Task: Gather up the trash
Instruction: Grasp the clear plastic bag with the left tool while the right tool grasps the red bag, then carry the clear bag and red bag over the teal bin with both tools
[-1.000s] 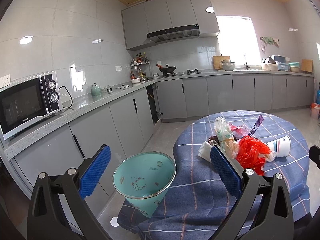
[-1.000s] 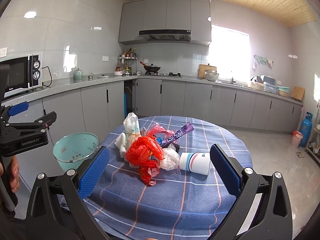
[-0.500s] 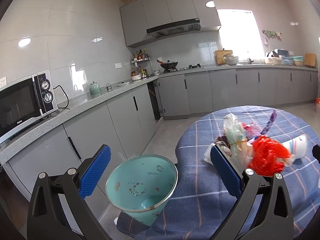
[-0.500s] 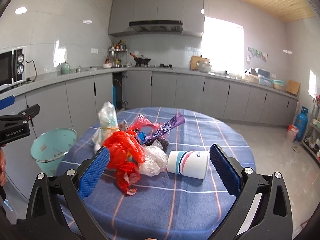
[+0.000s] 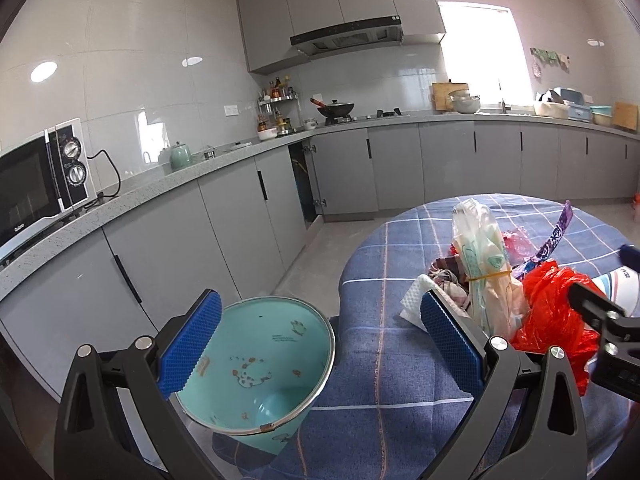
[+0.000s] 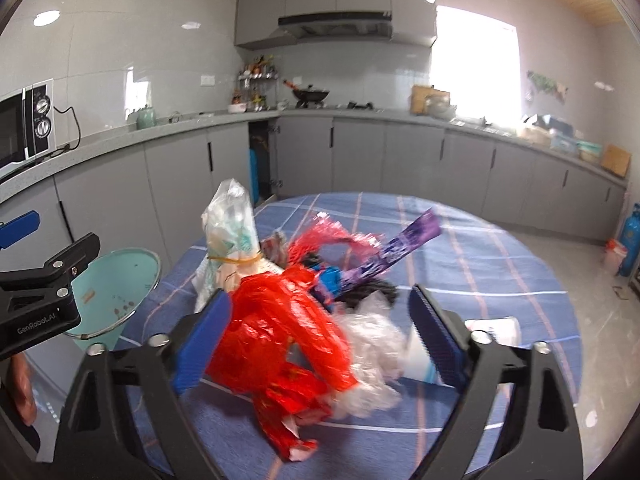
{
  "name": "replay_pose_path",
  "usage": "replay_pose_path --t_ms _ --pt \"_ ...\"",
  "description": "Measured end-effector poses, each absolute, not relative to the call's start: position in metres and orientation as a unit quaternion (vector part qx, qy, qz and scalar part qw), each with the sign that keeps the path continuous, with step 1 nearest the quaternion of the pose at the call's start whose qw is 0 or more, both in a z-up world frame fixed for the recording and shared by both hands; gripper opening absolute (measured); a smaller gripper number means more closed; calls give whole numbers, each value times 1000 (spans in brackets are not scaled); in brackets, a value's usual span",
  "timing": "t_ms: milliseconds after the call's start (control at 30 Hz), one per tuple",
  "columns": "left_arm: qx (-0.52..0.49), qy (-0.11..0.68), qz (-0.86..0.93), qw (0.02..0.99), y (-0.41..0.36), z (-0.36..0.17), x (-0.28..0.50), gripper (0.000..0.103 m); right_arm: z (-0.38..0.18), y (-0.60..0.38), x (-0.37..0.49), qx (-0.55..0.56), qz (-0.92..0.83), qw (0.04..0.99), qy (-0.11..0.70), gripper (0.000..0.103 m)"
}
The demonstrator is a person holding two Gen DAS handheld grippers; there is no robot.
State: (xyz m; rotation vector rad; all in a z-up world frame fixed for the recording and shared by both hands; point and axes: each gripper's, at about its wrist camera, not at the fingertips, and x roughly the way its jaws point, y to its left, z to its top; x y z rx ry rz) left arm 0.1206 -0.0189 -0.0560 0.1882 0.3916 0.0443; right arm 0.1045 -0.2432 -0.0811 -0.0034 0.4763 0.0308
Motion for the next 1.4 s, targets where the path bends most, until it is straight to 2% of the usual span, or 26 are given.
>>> replay_pose_path --t_ms 100,167,200,267,367,700,967,1033,1067,1100,1200,1400 --pt "84 200 14 976 -16 -57 127 98 -88 -244 113 7 37 966 255 74" --pt "85 200 9 976 -18 -58 131 98 -91 -245 117 18 61 961 270 51" --pt "86 201 5 976 -19 -58 133 98 -92 -245 119 23 69 958 278 46" --pt "84 203 -5 976 -22 -57 138 98 -93 -247 121 33 86 954 285 22" --pt "87 199 -20 976 -29 -55 143 98 -90 -245 118 43 99 954 278 13" --pt "78 205 -59 974 -56 -53 166 98 -54 -263 106 43 71 974 212 10" --pt "86 222 -91 967 -96 -64 194 98 -59 -285 128 52 33 976 207 10" --pt "84 236 -107 962 -103 -71 202 92 -63 -287 131 53 33 976 209 10" --pt "82 245 -115 959 -105 -75 204 80 -63 -289 133 55 32 976 209 10" --pt "82 253 -123 956 -107 -78 207 63 -63 -291 135 57 32 976 210 10" --pt "68 274 -153 947 -109 -83 212 40 -65 -294 138 59 34 975 210 10" --pt "47 254 -171 951 -97 -60 196 35 -59 -287 142 54 41 977 202 10"
